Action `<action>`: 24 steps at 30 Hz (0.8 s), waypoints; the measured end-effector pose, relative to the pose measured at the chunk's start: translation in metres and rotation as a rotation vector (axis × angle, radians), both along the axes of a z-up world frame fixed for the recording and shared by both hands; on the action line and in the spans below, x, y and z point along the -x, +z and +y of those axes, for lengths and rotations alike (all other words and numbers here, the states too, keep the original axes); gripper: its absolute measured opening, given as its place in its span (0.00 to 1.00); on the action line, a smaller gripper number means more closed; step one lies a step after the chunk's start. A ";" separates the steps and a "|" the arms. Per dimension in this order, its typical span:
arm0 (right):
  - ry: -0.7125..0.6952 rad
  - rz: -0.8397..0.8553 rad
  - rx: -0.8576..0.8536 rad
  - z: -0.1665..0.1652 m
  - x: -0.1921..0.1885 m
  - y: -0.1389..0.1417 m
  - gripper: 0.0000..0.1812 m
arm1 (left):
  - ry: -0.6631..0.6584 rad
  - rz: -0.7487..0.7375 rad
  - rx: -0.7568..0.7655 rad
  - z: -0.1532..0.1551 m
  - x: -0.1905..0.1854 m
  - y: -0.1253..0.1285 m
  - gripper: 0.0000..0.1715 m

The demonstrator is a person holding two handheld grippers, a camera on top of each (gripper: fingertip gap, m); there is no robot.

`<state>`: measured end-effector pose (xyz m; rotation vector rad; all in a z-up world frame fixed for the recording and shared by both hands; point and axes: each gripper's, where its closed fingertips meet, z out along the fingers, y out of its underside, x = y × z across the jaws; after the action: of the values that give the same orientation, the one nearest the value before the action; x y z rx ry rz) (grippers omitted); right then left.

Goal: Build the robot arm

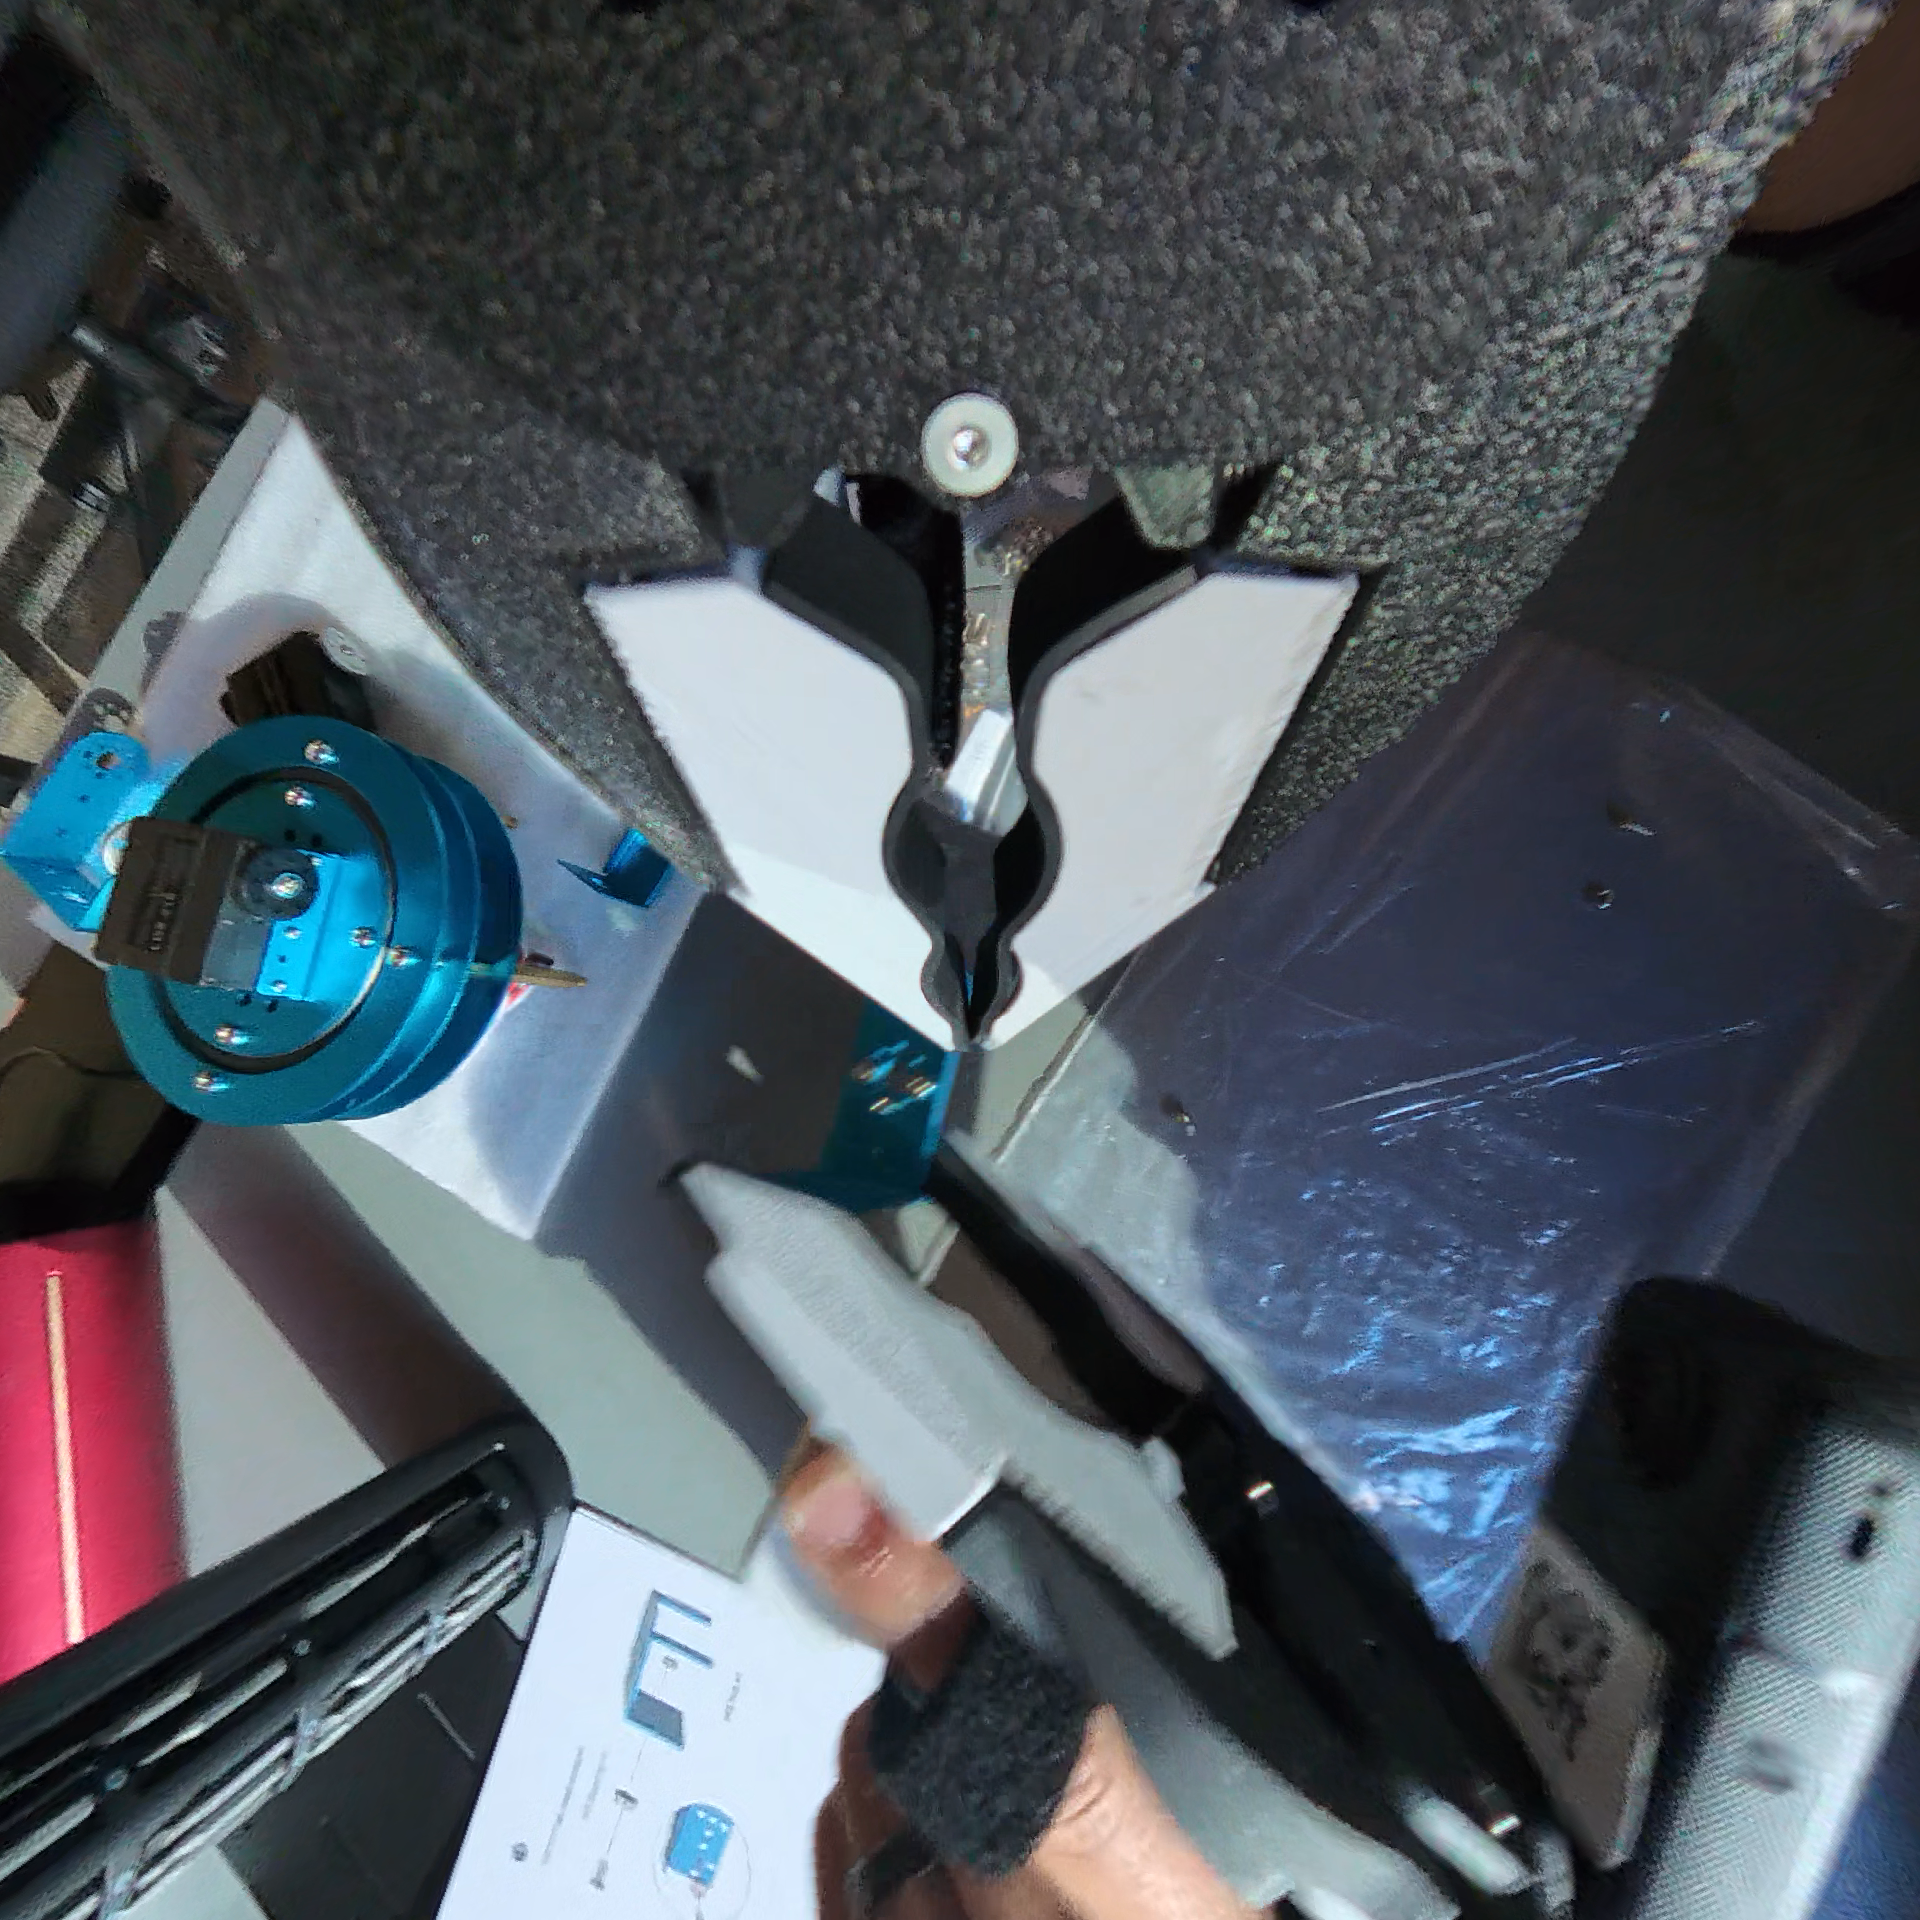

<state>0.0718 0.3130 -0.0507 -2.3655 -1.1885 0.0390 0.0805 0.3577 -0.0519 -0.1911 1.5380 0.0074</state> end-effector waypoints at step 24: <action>0.179 -0.092 0.264 -0.023 0.054 -0.108 0.04 | 0.176 -0.104 0.252 0.112 0.014 0.048 0.43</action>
<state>0.0179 0.2898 -0.1587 -2.4996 -1.5191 0.1568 0.0666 0.4697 -0.0039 -0.5193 1.4120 -0.0559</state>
